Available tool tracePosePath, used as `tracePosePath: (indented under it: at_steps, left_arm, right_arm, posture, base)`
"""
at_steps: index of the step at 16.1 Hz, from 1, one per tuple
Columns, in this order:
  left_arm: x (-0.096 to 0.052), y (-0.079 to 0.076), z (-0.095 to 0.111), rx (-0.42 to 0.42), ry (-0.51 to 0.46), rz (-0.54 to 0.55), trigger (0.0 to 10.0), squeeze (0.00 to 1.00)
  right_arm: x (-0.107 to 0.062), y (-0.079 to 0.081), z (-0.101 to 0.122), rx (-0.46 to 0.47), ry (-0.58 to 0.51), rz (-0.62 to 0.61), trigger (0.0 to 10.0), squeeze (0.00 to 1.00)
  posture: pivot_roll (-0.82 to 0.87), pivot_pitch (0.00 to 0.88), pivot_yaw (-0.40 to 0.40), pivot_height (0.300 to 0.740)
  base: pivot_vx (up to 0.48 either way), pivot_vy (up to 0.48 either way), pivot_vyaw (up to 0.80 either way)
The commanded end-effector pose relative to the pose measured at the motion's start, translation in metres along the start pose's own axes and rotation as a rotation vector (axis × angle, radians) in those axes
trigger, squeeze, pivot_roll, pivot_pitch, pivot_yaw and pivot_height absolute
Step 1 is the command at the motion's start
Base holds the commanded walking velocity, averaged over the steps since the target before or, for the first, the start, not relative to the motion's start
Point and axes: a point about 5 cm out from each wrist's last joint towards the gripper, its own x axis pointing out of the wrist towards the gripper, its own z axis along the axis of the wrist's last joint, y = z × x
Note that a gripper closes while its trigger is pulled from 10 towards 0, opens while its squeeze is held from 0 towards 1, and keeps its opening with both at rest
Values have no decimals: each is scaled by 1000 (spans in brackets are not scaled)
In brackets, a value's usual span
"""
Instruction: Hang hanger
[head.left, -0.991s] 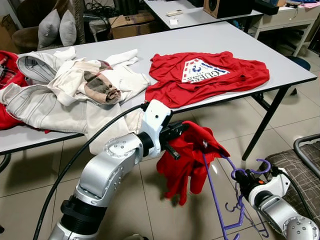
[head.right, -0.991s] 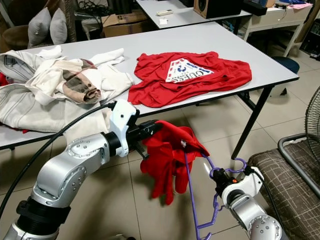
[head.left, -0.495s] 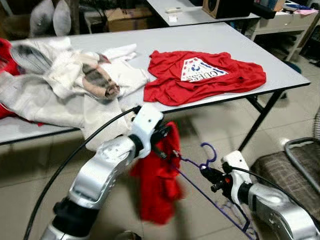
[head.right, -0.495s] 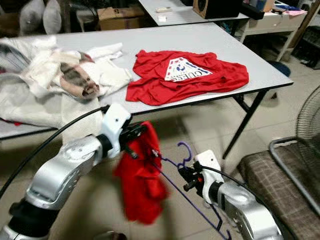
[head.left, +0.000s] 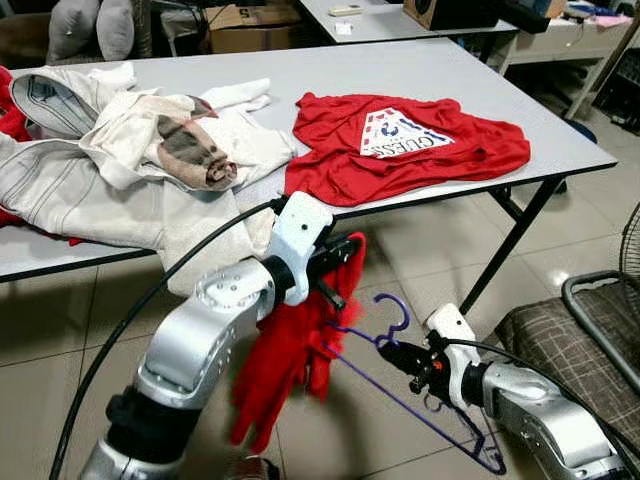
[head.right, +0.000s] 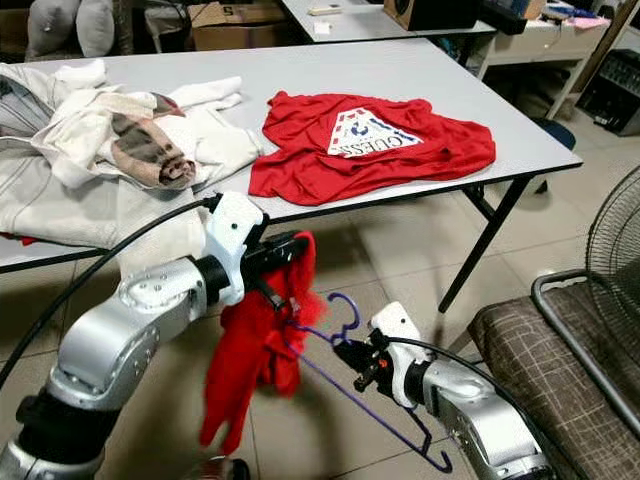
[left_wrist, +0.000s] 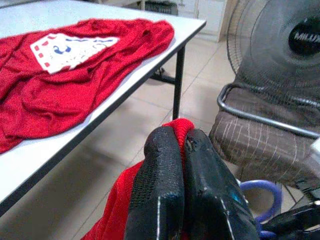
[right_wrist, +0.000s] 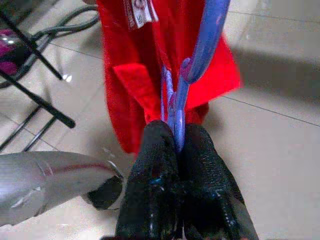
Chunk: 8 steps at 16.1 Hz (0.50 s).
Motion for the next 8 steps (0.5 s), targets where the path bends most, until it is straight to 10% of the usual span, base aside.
tracePosePath:
  at_steps: [1,8]
  left_arm:
    - [2,0,6,23,-4,-25,10000,0]
    - [3,5,33,53,-72,-41,10000,0]
  right_arm:
    - [-2,-5,10,-11,-36,-4,10000,0]
    - [-4,-15,-31,239,169,-93,10000,0]
  posture:
    - [38,108,10,740]
    - [37,108,21,740]
  base:
    - [0,0,0]
    - [0,0,0]
